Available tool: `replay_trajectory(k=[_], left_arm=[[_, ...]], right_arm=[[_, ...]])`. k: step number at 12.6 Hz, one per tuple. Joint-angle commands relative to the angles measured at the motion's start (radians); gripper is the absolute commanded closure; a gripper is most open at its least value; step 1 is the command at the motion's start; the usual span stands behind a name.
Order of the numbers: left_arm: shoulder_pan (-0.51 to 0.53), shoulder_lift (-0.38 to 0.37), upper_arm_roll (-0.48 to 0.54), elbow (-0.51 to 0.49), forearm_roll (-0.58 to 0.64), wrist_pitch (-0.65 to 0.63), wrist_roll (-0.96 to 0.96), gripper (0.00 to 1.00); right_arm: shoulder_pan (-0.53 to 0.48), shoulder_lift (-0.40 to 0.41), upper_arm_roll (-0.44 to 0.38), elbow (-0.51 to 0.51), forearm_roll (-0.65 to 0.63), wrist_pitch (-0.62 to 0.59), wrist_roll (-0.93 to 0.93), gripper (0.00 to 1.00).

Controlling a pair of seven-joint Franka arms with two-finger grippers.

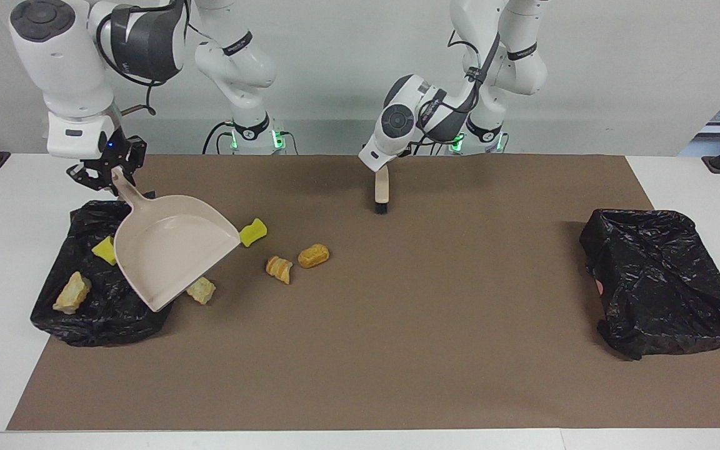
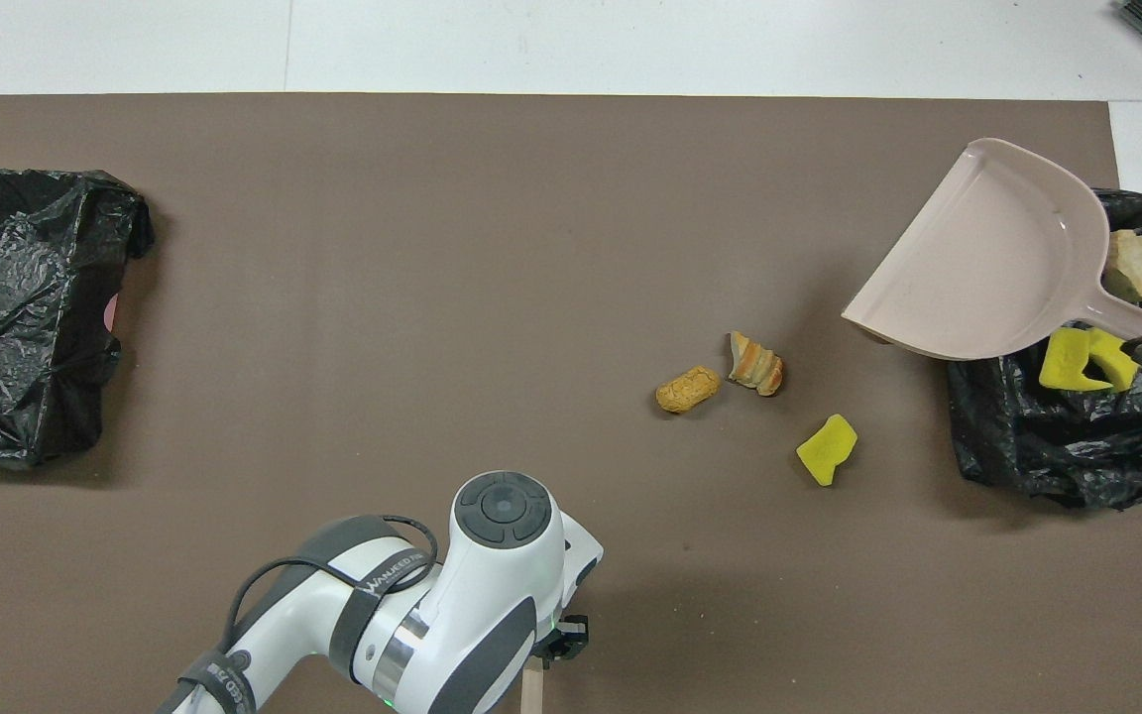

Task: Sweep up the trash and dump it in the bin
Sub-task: 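Bring the dustpan back to the table center with the right gripper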

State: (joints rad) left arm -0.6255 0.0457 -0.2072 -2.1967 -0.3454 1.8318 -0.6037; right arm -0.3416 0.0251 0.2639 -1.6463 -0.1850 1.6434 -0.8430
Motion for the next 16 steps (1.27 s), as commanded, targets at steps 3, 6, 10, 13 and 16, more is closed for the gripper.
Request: replay_trajectory(k=[3,6,10,13,16], left_arm=[[0.108,0.003,-0.005,0.156,0.282,-0.040,0.065,0.00],[0.245,0.002,-0.005,0.277,0.350,-0.034,0.177,0.00],[0.412,-0.012,-0.003,0.454,0.362,-0.065,0.283,0.00],[0.483,-0.007,-0.003,0.573,0.385,-0.172,0.357,0.00],[0.564,-0.029,0.008,0.615,0.379,-0.195,0.406,0.00]], right_arm=[[0.078,0.002,-0.002,-0.020,0.097,-0.010,0.278,1.00],[0.163,0.045,-0.002,-0.020,0.142,0.034,0.525,1.00],[0.255,0.105,-0.002,-0.018,0.216,0.113,0.734,1.00],[0.352,0.156,-0.002,-0.017,0.220,0.226,0.907,1.00],[0.453,0.202,-0.002,-0.018,0.219,0.334,1.100,1.00]])
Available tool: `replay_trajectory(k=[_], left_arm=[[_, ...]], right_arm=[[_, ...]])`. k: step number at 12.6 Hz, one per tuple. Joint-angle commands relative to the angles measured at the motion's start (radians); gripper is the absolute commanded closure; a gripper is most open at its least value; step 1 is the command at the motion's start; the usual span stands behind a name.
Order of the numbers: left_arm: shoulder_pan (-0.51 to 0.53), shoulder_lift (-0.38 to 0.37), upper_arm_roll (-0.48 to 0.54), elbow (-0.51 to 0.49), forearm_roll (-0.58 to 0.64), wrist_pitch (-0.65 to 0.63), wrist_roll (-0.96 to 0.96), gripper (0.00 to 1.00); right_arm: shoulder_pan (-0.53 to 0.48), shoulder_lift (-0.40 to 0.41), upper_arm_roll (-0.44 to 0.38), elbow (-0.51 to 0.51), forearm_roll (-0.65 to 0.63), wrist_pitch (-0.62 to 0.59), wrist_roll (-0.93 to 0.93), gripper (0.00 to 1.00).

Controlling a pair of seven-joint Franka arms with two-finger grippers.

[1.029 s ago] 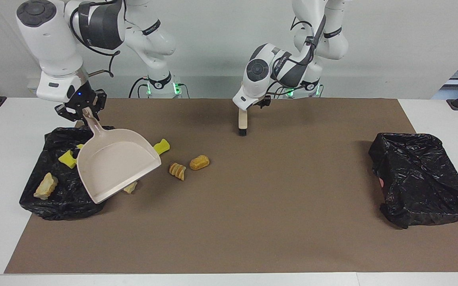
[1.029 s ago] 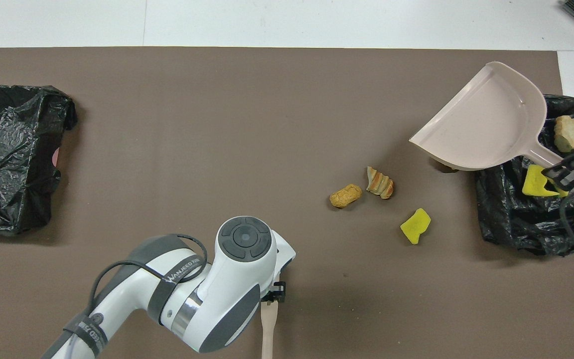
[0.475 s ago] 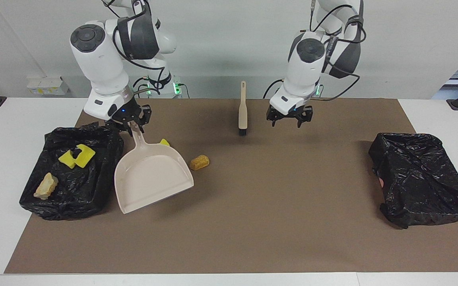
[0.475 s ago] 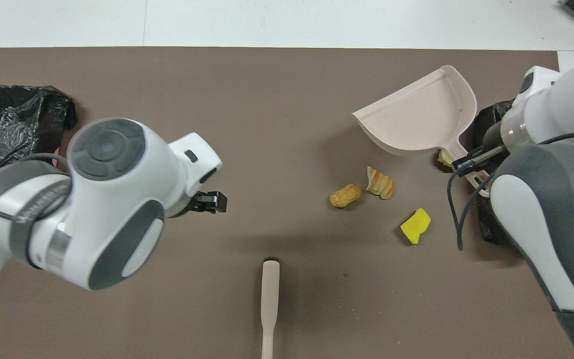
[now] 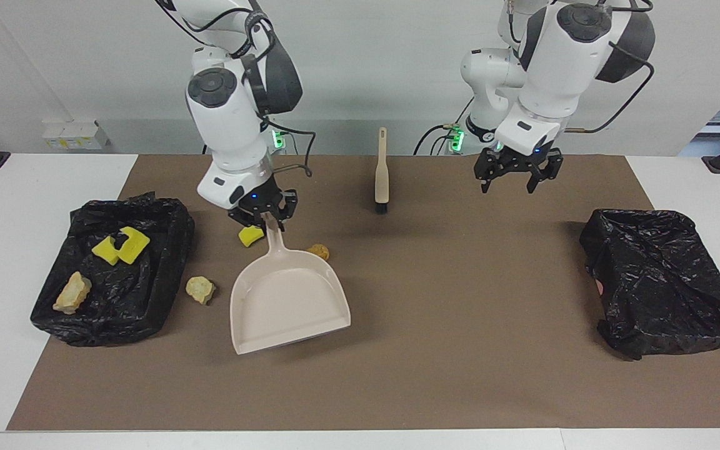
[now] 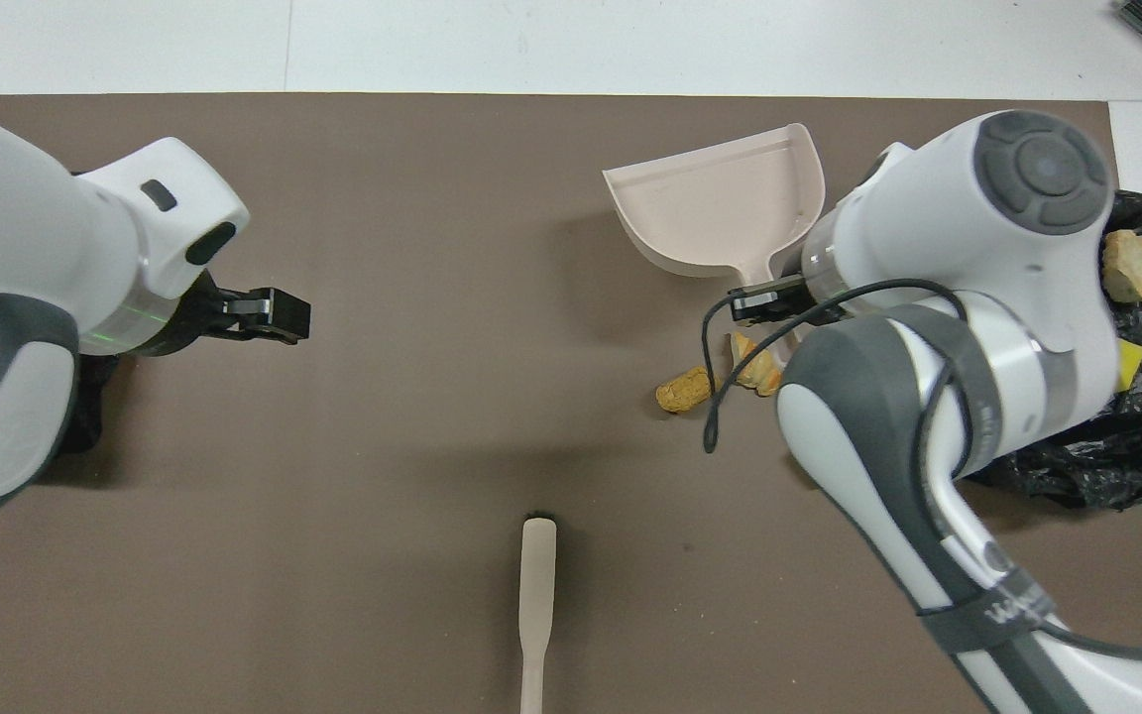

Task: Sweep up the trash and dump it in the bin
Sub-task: 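Bring the dustpan back to the table center with the right gripper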

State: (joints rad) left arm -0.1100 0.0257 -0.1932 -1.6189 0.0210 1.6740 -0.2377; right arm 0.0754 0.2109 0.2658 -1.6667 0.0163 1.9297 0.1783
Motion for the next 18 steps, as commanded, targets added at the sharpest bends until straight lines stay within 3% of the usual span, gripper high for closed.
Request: replay_trajectory(k=[1,9,14,16,18], left_arm=[[0.078,-0.019,-0.008,0.043,0.008,-0.065,0.054,0.00],[0.113,-0.049,0.055,0.053,0.007,-0.135,0.308,0.00],[0.113,-0.049,0.055,0.053,0.007,-0.123,0.317,0.00],[0.113,-0.049,0.058,0.051,-0.001,-0.116,0.319,0.00],[0.118,-0.055,0.060,0.050,-0.016,-0.122,0.319,0.00]], right_arm=[[0.065,0.030,-0.003,0.002,0.017,0.060,0.098,1.00],[0.300,0.159,-0.007,-0.022,-0.007,0.257,0.438,1.00],[0.331,0.183,-0.007,-0.053,-0.062,0.290,0.507,1.00],[0.330,0.183,-0.007,-0.053,-0.062,0.270,0.507,0.01],[0.330,0.183,-0.007,-0.048,-0.064,0.265,0.507,0.00]])
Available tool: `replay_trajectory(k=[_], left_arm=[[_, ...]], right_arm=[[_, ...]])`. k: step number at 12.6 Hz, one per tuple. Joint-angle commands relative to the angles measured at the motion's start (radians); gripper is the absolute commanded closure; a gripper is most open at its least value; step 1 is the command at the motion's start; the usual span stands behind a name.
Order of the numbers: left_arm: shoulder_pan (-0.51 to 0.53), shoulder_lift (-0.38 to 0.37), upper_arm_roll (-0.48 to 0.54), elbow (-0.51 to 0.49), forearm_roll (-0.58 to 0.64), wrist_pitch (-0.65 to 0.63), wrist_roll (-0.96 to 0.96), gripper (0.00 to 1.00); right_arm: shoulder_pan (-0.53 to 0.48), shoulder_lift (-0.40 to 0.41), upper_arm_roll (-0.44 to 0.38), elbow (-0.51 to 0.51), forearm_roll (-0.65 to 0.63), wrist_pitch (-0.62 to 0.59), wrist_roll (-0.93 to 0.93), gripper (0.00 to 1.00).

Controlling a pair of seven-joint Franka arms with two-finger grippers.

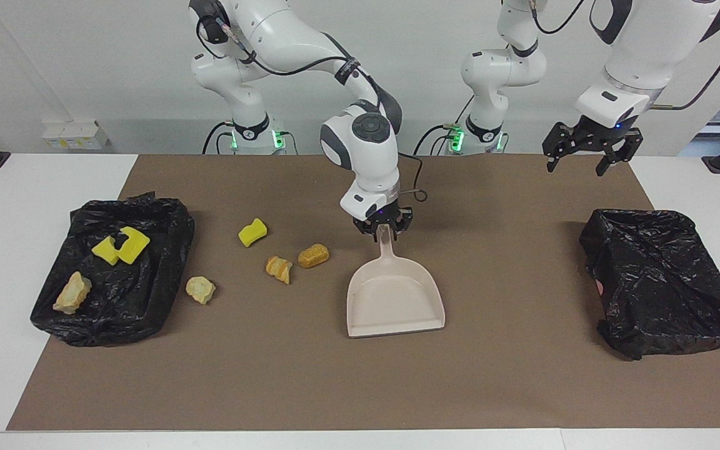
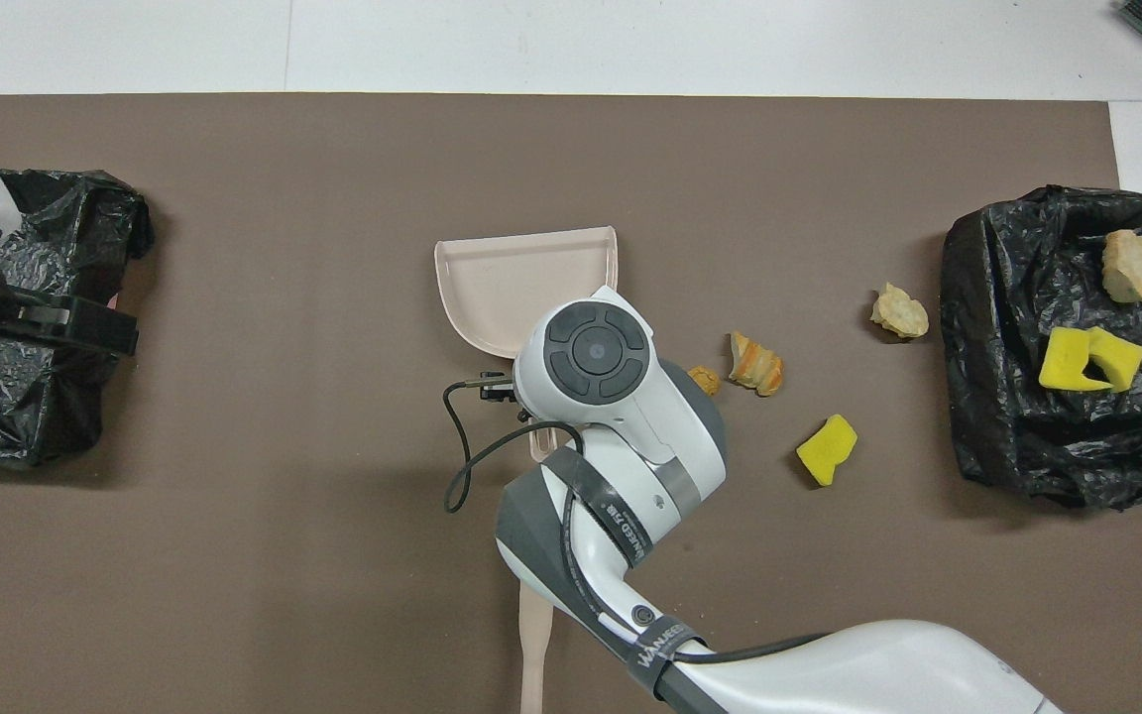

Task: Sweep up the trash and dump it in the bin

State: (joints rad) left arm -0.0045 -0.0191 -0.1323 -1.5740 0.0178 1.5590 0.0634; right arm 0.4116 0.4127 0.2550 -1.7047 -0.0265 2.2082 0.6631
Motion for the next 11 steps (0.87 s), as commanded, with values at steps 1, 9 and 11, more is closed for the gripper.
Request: replay_trajectory(k=[1,9,11], left_arm=[[-0.012,-0.019,0.032,-0.001,-0.013,-0.013,0.019,0.00],[-0.114,-0.055,0.128,-0.004,-0.016,-0.076,0.062,0.00],[-0.077,-0.044,0.128,0.002,-0.047,-0.063,0.091,0.00]], right_arm=[[-0.007,-0.020,0.004,-0.007,-0.021,-0.015,0.023,0.00],[0.001,-0.089,0.007,-0.001,-0.018,-0.154,0.036,0.00],[0.038,-0.110,0.007,-0.021,-0.004,-0.169,0.120,0.00]])
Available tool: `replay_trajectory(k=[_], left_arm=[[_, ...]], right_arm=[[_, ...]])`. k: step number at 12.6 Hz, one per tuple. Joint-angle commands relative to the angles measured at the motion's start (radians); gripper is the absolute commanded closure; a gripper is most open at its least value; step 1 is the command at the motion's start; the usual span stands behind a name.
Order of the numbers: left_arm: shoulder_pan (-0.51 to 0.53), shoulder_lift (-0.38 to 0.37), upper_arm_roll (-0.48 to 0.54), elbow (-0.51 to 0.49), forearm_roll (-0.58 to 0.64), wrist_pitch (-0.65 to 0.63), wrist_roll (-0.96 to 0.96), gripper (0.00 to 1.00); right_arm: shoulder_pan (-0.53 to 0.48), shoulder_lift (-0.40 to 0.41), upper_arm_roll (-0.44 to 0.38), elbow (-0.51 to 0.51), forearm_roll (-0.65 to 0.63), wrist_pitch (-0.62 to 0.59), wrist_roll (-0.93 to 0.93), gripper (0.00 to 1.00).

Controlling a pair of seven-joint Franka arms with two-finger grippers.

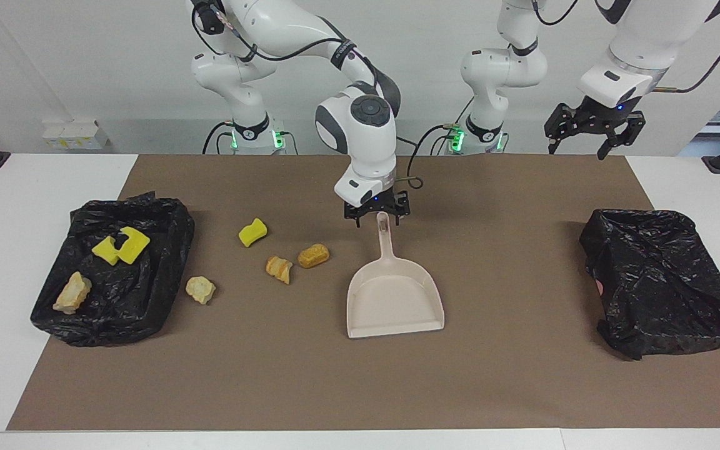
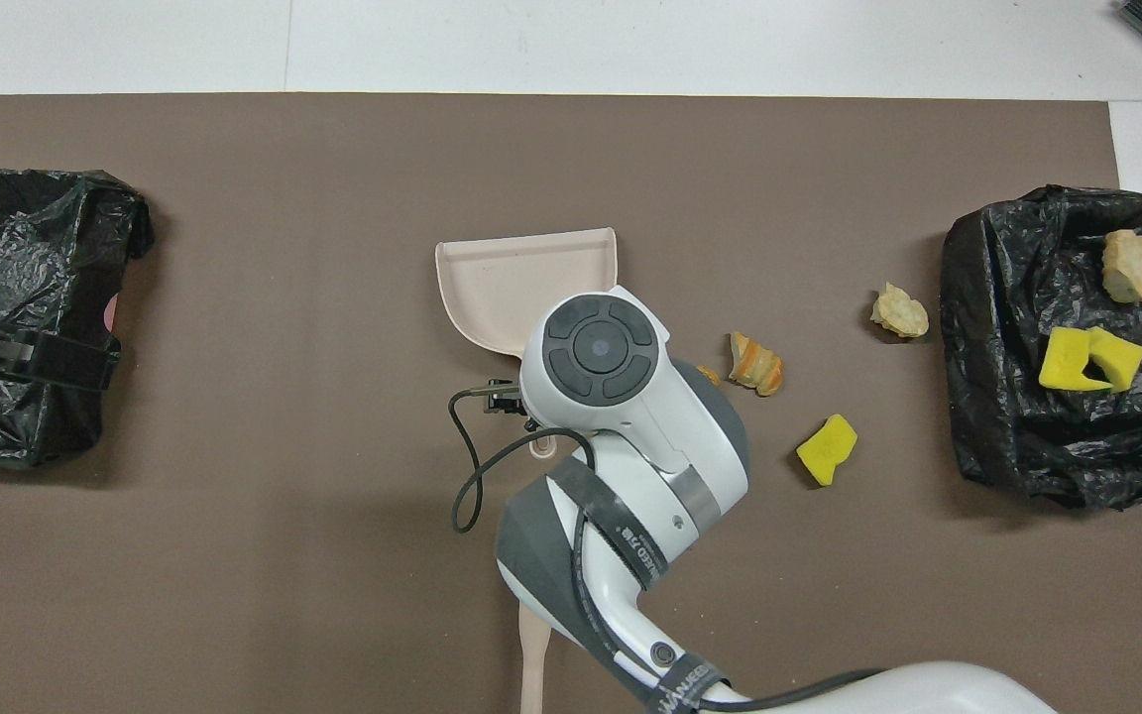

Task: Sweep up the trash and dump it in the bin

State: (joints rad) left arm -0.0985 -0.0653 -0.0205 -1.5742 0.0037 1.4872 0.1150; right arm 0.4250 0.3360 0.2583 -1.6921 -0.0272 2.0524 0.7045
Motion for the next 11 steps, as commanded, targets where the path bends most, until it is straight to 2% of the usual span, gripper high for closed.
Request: replay_trajectory(k=[1,5,7,11], left_arm=[[0.020,0.001,0.016,0.005,-0.033,0.007,0.060,0.00],[0.025,-0.005,0.022,-0.001,-0.024,0.007,0.055,0.00],[0.023,-0.005,0.024,0.000,-0.022,0.010,0.054,0.00],[0.011,0.002,0.019,0.002,-0.010,0.051,0.052,0.00]], right_arm=[[0.050,-0.054,0.004,-0.059,-0.004,-0.014,0.120,0.00],[0.113,-0.149,0.004,-0.204,0.006,-0.006,0.210,0.00],[0.135,-0.189,0.004,-0.265,0.050,-0.003,0.227,0.00],[0.179,-0.245,0.004,-0.343,0.072,-0.003,0.279,0.00]])
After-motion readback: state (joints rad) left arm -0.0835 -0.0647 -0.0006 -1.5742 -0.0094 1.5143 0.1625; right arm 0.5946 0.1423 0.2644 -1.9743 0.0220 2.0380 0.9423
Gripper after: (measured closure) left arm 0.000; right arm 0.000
